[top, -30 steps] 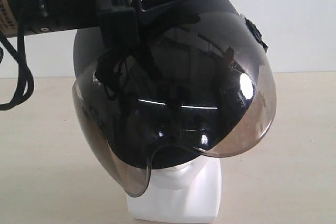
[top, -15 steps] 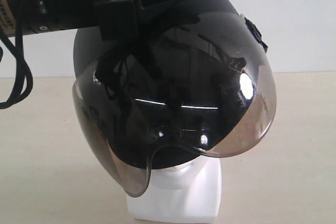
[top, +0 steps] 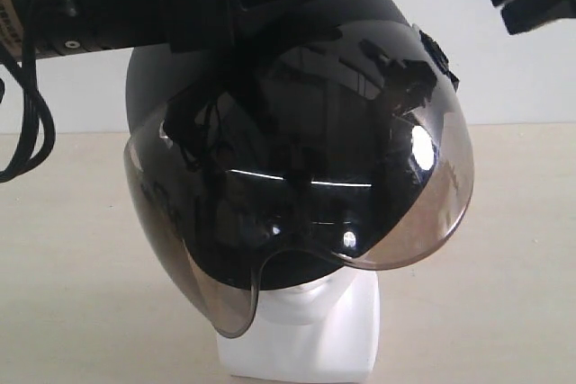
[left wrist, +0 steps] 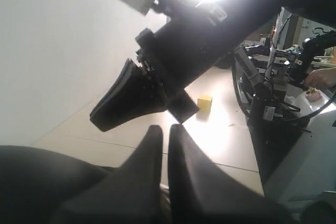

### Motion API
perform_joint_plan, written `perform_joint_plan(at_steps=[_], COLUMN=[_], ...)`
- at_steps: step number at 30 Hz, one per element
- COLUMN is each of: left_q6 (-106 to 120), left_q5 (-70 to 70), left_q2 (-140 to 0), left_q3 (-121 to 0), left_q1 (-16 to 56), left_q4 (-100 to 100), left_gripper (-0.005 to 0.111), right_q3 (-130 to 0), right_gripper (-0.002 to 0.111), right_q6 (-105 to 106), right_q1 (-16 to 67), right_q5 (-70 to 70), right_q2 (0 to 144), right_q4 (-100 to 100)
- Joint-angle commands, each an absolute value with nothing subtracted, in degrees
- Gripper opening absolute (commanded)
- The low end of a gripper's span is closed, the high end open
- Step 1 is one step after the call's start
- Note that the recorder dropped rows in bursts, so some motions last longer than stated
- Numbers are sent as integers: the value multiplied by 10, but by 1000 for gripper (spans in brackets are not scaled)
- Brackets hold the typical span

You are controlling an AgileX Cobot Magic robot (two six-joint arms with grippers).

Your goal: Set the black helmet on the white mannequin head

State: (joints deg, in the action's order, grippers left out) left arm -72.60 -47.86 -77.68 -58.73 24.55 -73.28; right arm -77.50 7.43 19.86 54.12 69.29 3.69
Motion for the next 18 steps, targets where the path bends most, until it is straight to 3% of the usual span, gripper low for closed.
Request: perform_joint_plan(at_steps=[1,4,8,18], left_q6=[-737,-742,-742,-746], left_q5=[-467,-467,-467,-467], left_q2=[-780,-780,-780,-780], left_q3=[-585,-585,-585,-585], left_q1=[246,246,246,246], left_q4=[-747,-747,-747,-747], left_gripper=[4,4,4,4], right_q3=[-776,-776,-776,-776], right_gripper=[0,0,0,3], right_q6=[149,185,382,433], right_q1=[155,54,-109,-59], right_q5=[500,525,652,688], right_q2=[673,700,753,769], right_q4=[145,195,478,517])
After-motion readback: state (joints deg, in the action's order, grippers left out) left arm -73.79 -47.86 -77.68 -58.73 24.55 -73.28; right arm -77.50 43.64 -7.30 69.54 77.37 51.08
